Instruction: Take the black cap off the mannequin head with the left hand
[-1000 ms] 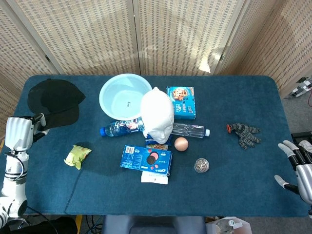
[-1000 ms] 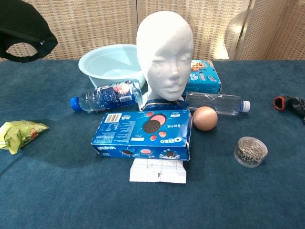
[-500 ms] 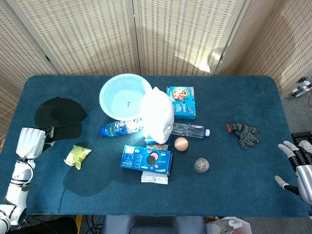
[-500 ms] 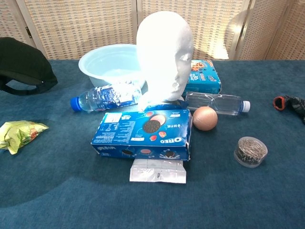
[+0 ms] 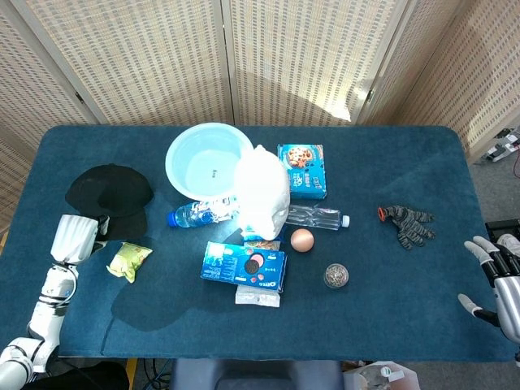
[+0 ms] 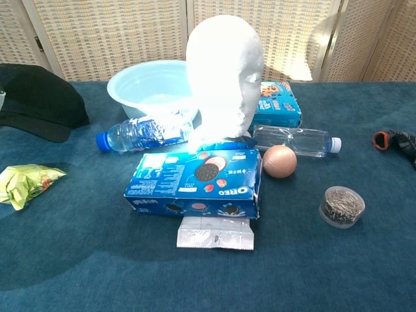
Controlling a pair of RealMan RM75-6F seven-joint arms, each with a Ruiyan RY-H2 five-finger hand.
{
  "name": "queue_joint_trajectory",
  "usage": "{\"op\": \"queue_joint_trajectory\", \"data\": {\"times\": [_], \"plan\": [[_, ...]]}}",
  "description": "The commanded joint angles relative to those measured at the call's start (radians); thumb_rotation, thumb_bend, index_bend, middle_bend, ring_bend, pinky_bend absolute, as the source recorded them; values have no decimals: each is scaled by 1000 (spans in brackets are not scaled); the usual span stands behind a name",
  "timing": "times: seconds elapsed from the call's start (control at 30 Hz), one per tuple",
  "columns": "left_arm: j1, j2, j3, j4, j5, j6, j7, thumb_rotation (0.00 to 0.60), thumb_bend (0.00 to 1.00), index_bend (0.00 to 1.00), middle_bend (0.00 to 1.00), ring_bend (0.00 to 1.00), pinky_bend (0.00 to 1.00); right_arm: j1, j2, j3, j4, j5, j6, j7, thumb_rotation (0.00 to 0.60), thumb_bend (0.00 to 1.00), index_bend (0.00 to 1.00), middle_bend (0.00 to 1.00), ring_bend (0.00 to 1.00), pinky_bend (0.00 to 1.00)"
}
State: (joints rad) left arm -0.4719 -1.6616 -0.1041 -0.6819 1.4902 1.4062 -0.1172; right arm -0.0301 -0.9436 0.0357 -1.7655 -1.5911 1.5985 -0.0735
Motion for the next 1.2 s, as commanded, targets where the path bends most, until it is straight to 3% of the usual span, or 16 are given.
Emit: {"op": "queue_joint_trajectory", "data": {"times": [0.03, 0.3, 0.5, 0.73, 0.9, 1.2], "plan": [[-12, 31, -12, -109, -36, -74, 72, 600, 307, 514, 959, 914, 1000, -3, 1, 0, 1, 0, 6, 2, 600, 70, 182, 162, 147, 280], [14, 183, -38, -462, -156, -179, 309, 600, 143, 167, 836, 845, 1000, -9, -1, -1, 9, 5, 11, 11, 600, 70, 182, 162, 147, 280], [41, 261, -36, -643, -224, -192, 452, 600, 101, 11, 729, 750, 1000, -3, -5, 0, 13, 2, 5, 14, 600, 70, 182, 162, 147, 280], [70, 321, -37, -769, -292, -181, 544, 600, 87, 0, 535, 618, 997, -1, -7, 1, 17, 1, 4, 17, 600, 70, 182, 162, 147, 280], [86, 366, -26, -851, -340, -189, 590, 600, 72, 0, 436, 508, 878, 0, -9, 2, 18, 0, 5, 18, 600, 70, 182, 162, 147, 280], [118, 411, -23, -940, -368, -143, 600, 600, 63, 0, 322, 402, 774, -3, -5, 0, 15, -3, 9, 15, 600, 70, 182, 162, 147, 280]]}}
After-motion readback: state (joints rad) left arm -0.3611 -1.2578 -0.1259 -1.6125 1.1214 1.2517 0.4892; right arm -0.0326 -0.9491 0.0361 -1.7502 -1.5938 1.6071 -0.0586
